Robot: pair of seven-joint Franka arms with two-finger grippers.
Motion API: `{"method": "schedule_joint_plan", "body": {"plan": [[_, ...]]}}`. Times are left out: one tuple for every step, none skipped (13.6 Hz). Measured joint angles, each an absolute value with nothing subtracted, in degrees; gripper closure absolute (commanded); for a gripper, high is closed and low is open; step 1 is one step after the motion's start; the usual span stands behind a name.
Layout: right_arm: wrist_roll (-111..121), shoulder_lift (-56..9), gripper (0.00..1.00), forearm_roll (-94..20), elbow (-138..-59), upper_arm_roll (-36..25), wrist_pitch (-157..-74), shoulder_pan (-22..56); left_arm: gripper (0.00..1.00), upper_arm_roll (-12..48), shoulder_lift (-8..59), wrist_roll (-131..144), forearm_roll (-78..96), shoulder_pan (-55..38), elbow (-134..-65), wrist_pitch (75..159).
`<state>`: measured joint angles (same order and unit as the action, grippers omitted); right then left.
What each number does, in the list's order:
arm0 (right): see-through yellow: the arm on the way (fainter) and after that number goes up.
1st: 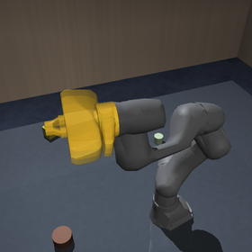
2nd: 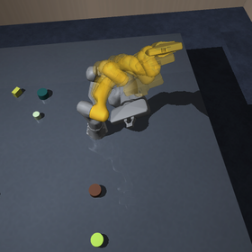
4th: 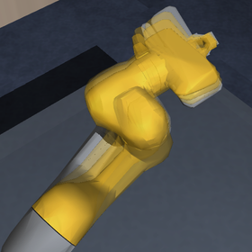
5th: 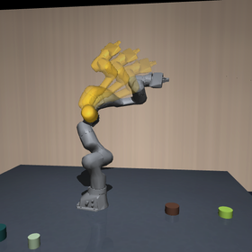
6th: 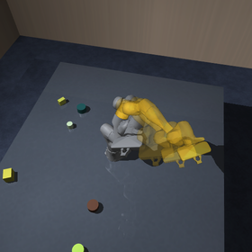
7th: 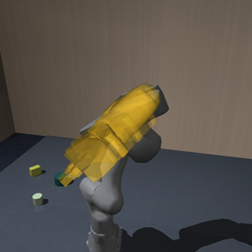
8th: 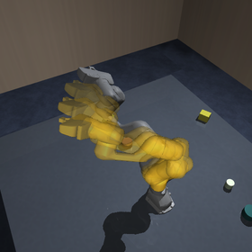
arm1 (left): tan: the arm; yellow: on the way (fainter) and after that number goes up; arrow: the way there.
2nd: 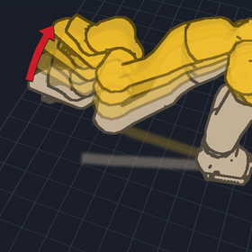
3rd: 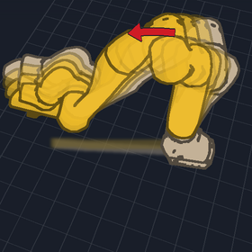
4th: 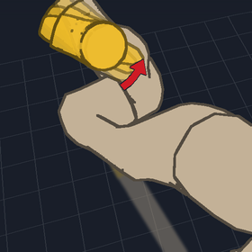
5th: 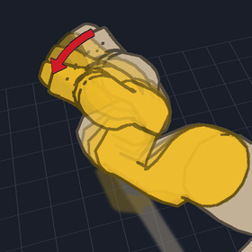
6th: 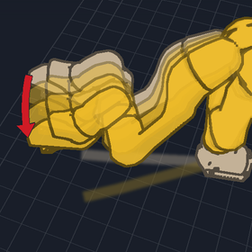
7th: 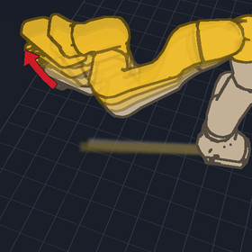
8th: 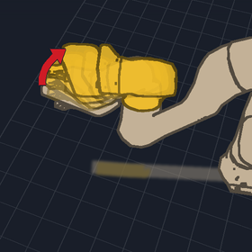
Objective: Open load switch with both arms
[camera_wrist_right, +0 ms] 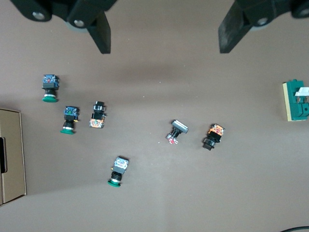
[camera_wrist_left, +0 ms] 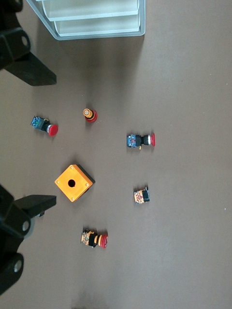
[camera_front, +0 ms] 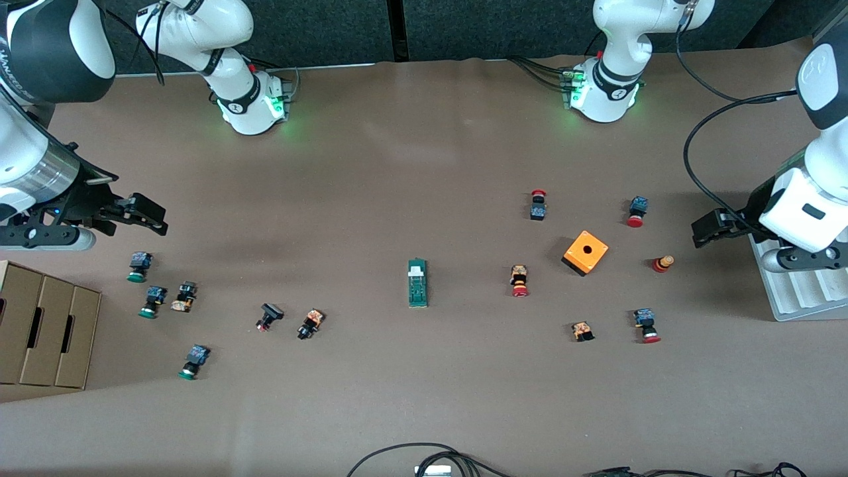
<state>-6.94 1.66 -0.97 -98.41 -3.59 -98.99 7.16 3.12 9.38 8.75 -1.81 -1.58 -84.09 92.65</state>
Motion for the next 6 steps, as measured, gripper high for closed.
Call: {"method": "schedule_joint_plan", "body": {"plan": [[-6.94, 1.66, 0.01, -0.97, -98.41, -3.59, -98.99, 7.16, 0.00, 3.10, 9.38, 8.74, -1.81, -0.85, -84.09, 92.64], [-6.94, 1.66, 0.01, -0.97, -98.41, -3.59, -98.99, 7.16, 0.00, 3.08, 9.39, 8.73, -1.79, -0.05, -84.09, 92.60], [-6.94, 1.66, 0.01, -0.97, -98.41, -3.59, -98.99, 7.16, 0.00, 3.08, 9.43, 8.67, -1.77, 0.57, -84.09, 92.58], [-6.94, 1.66, 0.01, -0.97, -98.41, -3.59, -98.99, 7.16, 0.00, 3.08, 9.44, 8.65, -1.76, 0.91, -84.11, 92.58], [-6.94, 1.66, 0.01, -0.97, -98.41, -3.59, -98.99, 7.16, 0.00, 3.09, 9.38, 8.65, -1.77, 0.96, -84.30, 92.55], [-6.94, 1.66, 0.00, -0.97, -98.41, -3.59, -98.99, 7.16, 0.00, 3.20, 9.01, 8.65, -1.77, 0.94, -85.09, 92.54]]}}
